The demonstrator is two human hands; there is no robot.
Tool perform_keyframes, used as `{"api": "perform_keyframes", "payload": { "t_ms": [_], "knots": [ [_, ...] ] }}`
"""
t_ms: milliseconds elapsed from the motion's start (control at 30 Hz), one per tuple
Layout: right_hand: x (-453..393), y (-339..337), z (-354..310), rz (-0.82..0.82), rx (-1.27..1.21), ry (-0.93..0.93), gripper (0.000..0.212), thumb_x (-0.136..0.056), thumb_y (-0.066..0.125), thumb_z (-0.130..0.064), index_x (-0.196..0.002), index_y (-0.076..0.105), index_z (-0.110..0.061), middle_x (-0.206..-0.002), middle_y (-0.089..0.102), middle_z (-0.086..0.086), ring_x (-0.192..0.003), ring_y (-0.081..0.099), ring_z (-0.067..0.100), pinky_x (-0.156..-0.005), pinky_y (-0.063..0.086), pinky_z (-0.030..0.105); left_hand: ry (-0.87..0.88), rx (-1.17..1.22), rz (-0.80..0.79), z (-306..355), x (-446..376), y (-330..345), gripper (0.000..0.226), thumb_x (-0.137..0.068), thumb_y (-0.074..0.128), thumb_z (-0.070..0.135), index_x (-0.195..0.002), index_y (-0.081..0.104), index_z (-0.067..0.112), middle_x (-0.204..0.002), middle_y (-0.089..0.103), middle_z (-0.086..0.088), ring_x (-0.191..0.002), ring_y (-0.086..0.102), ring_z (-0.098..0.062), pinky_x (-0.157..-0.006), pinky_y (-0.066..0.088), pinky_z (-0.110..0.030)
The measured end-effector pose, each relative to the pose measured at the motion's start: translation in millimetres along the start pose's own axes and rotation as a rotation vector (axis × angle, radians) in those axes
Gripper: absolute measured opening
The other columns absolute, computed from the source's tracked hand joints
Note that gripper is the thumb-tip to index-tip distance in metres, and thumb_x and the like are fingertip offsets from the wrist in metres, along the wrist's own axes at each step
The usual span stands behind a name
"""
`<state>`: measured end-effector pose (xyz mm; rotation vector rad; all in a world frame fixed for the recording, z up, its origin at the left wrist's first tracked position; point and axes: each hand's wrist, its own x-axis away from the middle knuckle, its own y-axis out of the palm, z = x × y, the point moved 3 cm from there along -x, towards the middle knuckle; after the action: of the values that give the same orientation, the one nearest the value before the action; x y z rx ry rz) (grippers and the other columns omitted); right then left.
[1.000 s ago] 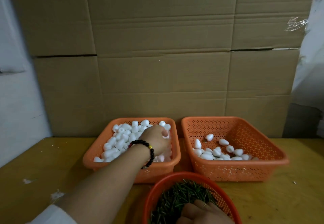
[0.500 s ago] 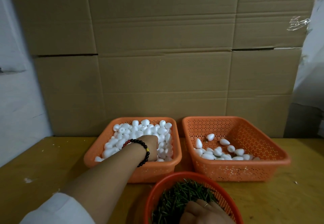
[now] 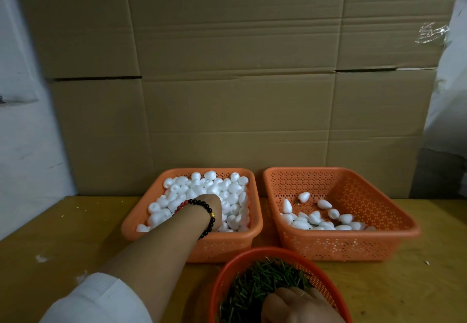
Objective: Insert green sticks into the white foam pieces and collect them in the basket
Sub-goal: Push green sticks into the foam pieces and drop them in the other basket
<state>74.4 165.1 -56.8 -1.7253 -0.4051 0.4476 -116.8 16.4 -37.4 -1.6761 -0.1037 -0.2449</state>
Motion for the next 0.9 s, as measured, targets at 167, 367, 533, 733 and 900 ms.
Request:
{"api": "perform_keyframes", "payload": {
  "t_ms": [167,367,533,733,900],
  "knots": [
    [5,-19,-8,0.348,0.011,-0.020,0.055,-0.078,0.017,-0.062,-0.092,0.059,-0.029,-0.089,0.061,-0.018,-0.093,0.056,-0.006,-0.094,0.036,0.011,0.020,0.083,0.032,-2,8,-4,0.008,-0.085,0.060,0.014,-0.078,0.058,0.013,-0.073,0.054,0.000,-0.061,0.050,-0.012,-0.051,0.041,-0.022],
    [12,-23,-3,0.344,-0.132,0.042,0.026,-0.088,0.044,-0.054,-0.104,0.054,-0.036,-0.095,0.054,-0.028,-0.092,0.042,-0.020,-0.083,0.017,-0.007,0.131,0.494,0.257,-16,22,-22,0.036,-0.086,0.061,0.023,-0.121,0.060,0.030,-0.110,0.058,0.005,-0.093,0.058,-0.011,-0.077,0.049,-0.023],
    [13,-26,-3,0.302,-0.222,0.105,0.026,-0.089,0.047,-0.053,-0.114,0.048,-0.046,-0.105,0.047,-0.034,-0.108,0.040,-0.016,-0.087,0.019,-0.005,0.216,1.245,0.379,-18,49,-29,0.024,-0.079,0.068,0.003,-0.097,0.068,0.019,-0.102,0.063,-0.001,-0.084,0.068,-0.016,-0.075,0.060,-0.031],
    [11,-25,-9,0.466,-0.095,0.025,0.036,-0.045,0.063,-0.053,-0.081,0.059,-0.053,-0.067,0.058,-0.035,-0.060,0.058,-0.014,-0.057,0.048,0.006,0.346,1.863,0.345,-10,89,-16,0.031,-0.070,0.077,-0.005,-0.094,0.074,0.013,-0.104,0.070,-0.001,-0.088,0.072,-0.027,-0.072,0.057,-0.029],
    [15,-28,-8,0.523,-0.031,-0.015,0.036,-0.043,0.063,-0.052,-0.079,0.056,-0.052,-0.064,0.055,-0.034,-0.059,0.054,-0.016,-0.058,0.047,0.006,0.433,1.925,0.398,-8,112,-10,0.033,-0.072,0.074,-0.003,-0.096,0.075,0.018,-0.094,0.075,-0.001,-0.088,0.072,-0.026,-0.074,0.058,-0.029]
  ]
}}
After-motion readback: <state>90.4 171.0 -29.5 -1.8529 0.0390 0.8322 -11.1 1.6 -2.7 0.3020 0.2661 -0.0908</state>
